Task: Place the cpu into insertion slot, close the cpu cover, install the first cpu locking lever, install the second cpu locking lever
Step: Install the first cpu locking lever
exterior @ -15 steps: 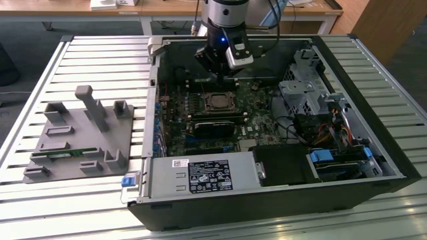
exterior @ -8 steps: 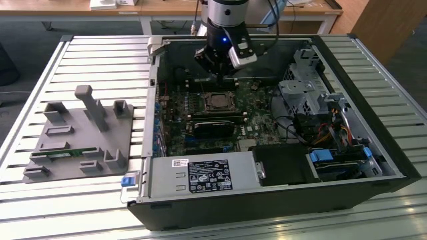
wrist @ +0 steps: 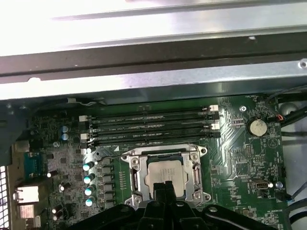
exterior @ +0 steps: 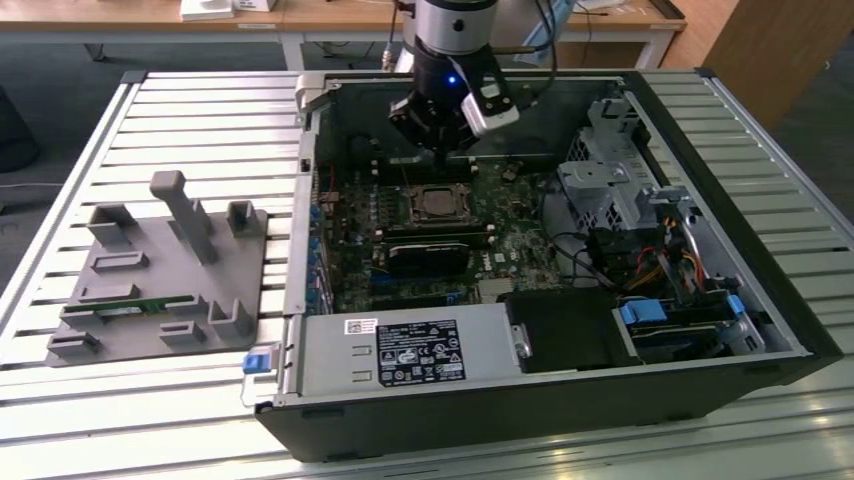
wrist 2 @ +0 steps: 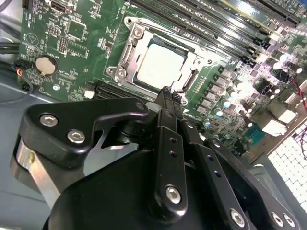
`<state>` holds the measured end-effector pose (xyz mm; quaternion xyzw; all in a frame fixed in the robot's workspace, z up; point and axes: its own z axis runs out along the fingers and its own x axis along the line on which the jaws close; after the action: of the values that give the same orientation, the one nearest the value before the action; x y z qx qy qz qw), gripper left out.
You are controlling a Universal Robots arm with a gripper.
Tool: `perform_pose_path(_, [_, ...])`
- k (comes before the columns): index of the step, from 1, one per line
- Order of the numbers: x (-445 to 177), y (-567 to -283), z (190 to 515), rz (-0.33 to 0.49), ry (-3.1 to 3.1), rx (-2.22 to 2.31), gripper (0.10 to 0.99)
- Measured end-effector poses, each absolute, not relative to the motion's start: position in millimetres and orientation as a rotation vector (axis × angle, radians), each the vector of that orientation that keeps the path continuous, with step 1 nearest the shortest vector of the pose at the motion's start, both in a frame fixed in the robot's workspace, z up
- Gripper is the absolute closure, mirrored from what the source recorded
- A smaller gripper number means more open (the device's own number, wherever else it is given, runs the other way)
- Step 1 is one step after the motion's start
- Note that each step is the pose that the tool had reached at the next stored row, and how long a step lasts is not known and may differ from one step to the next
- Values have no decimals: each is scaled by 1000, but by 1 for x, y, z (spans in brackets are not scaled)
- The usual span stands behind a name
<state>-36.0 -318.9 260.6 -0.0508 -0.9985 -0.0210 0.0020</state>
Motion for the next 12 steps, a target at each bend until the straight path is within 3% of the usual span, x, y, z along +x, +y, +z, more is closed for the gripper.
perform_pose_path(12, [-45,-319,260,-65,-3136,-33,980])
